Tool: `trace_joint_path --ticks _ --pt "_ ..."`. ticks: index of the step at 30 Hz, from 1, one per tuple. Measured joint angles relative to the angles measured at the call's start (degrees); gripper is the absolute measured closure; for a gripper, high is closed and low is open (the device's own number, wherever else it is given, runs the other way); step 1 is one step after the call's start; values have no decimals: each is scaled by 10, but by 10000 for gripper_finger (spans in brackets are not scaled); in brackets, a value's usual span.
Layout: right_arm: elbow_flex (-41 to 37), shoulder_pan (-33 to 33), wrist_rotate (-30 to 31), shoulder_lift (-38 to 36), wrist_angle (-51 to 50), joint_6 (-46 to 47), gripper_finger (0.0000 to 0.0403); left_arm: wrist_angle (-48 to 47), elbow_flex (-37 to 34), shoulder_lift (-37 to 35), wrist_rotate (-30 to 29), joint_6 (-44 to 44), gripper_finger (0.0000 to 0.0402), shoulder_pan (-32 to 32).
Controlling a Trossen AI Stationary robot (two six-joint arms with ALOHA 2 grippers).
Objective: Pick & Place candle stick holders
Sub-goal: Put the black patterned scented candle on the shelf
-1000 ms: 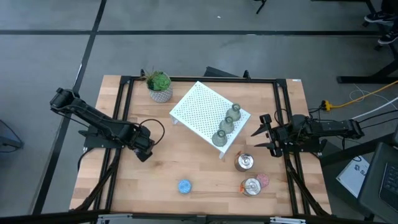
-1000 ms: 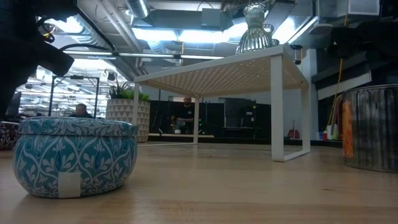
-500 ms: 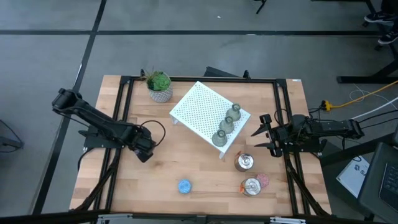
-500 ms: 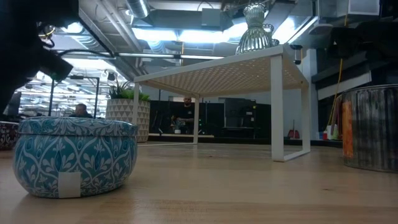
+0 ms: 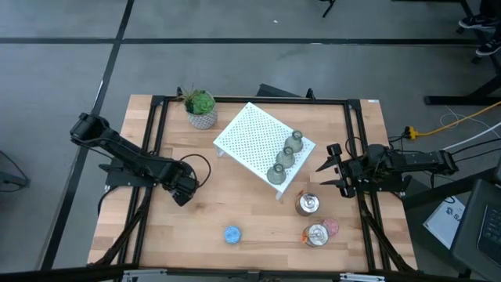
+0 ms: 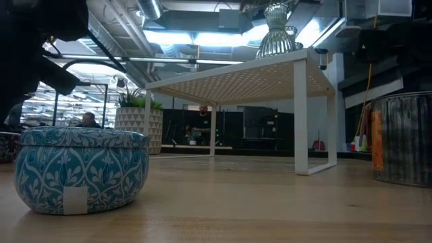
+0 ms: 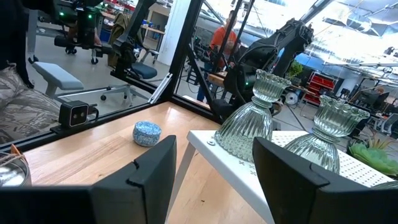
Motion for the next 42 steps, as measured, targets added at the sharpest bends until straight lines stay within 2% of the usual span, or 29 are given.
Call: trace_joint_path --ticks 15,28,34,42 --pt "0 0 0 0 0 0 188 82 1 30 5 10 102 31" --pt "0 0 0 0 0 0 188 120 1 70 -7 -29 102 33" --pt "0 0 0 0 0 0 188 140 0 77 -24 20 106 32" --pt "0 0 0 0 0 0 188 211 -1 79 -42 61 111 32"
